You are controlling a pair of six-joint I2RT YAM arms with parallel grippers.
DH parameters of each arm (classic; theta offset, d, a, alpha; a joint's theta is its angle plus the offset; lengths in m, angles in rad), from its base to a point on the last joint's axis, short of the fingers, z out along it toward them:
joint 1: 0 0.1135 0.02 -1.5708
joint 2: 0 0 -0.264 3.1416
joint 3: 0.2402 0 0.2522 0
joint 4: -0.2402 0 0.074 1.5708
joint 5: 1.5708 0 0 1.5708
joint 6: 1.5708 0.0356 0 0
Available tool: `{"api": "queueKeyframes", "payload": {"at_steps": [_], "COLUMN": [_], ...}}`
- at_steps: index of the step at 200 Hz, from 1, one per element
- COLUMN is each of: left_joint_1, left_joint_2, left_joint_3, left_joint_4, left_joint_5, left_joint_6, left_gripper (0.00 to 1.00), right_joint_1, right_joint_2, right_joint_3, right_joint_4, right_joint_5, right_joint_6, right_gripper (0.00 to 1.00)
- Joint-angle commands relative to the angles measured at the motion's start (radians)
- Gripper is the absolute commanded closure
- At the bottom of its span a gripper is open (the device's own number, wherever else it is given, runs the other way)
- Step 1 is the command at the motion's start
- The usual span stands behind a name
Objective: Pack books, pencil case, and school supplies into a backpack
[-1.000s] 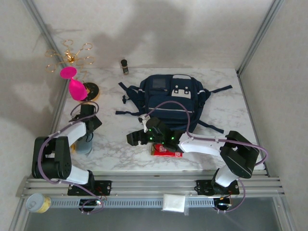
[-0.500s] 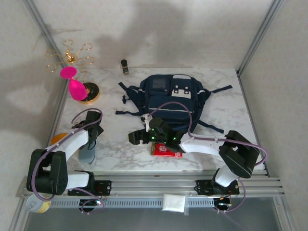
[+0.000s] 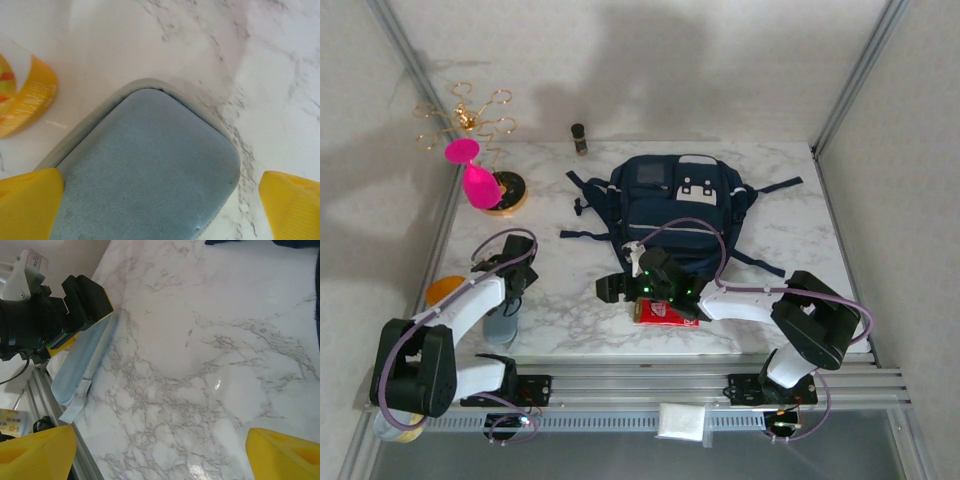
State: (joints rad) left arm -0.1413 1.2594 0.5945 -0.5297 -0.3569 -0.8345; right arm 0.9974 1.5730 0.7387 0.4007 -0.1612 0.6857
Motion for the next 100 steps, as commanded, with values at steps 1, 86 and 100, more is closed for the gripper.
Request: {"api": "queueKeyframes", "payload": {"at_steps": [1,86,100], "left_joint_1": [-0.045,-0.063,-0.063], "left_joint_2": [0.084,0.199,0.179], "left_joint_3": [0.028,-0.001,0.024], "left_joint_4": [-0.066,0.037,0.02], "left_joint_5": [-0.055,-0.057,-0.047], "left_joint_6": [-0.008,0.0,-0.001], "left_gripper": [0.01,0.59,0.65], "right_joint_1": [-0.009,-0.015,-0.015], "right_joint_2": [-0.022,-0.021,-0.024], "right_joint_3": [-0.009,-0.01,-0.009], "right_joint_4": [0.041,0.044,0.037], "right_joint_5": [-0.022,-0.032,-0.029], "right_joint_6": [0.019,0.029,0.028], "right_gripper": [0.12,0.12,0.12]}}
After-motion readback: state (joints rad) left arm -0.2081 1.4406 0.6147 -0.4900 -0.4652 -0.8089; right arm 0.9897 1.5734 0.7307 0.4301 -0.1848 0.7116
